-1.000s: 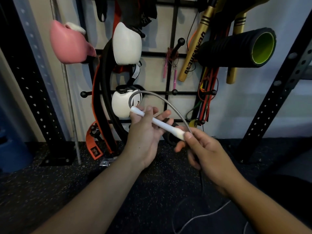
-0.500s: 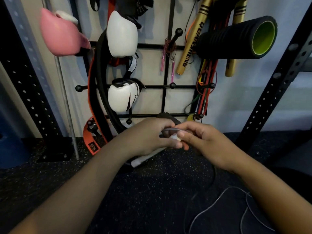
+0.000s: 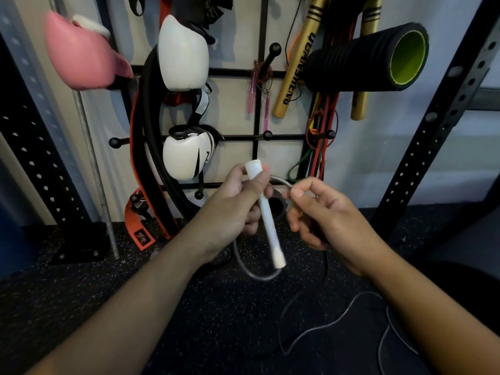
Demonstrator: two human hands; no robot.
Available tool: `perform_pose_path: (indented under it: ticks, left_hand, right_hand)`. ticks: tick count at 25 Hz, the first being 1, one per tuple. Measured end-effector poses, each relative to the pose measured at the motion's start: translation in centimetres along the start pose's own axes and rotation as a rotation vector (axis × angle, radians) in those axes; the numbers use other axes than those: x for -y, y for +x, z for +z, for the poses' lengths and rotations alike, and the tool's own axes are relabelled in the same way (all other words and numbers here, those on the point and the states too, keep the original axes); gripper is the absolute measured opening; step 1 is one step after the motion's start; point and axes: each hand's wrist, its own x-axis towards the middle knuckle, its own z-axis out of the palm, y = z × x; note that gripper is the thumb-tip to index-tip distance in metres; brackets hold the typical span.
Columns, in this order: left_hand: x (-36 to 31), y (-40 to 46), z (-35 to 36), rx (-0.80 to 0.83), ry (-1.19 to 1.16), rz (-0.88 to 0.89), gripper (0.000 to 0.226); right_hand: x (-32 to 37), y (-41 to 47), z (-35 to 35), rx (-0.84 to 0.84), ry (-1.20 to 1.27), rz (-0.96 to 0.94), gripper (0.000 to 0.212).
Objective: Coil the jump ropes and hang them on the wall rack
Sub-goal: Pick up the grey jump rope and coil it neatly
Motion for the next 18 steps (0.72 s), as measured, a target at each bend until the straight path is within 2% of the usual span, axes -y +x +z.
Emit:
perform_pose_path:
  ticks: [5, 8, 10, 13, 15, 16, 18]
  left_hand:
    - [0.2, 0.0, 0.8, -0.170, -0.079, 0.104, 0.025]
    - [-0.5, 0.3, -0.3, -0.418, -0.232, 0.256, 0.019]
    - [-0.6, 0.5, -0.4, -0.521, -0.268, 0.365, 0.021]
    - [-0.3, 0.4, 0.2, -0.503, -0.244, 0.406, 0.030]
    - [-0.3, 0.3, -0.1, -0.491, -0.148, 0.324, 0.027]
    - [-0.5, 0.4, -0.8, -0.511, -0.004, 0.262, 0.026]
    - [-1.0, 0.3, -3.1, -0.533, 0.478, 0.220, 0.024]
  right_hand:
    - [-0.3, -0.2, 0.6, 0.019, -0.125, 0.029, 0.032]
    - [0.1, -0.2, 0.4, 0.035, -0.205, 0.054, 0.038]
    - [0.3, -0.2, 1.1, 0.042, -0.254, 0.033, 0.036]
    - [0.2, -0.1, 2.5, -0.056, -0.284, 0.007, 0.031]
    - [0.1, 0.0, 2.4, -0.109, -0.326, -0.006, 0.034]
    - [0.3, 0.0, 2.0, -0.119, -0.374, -0.016, 0.036]
    - [0.9, 0.1, 0.6, -0.087, -0.518, -0.041, 0.039]
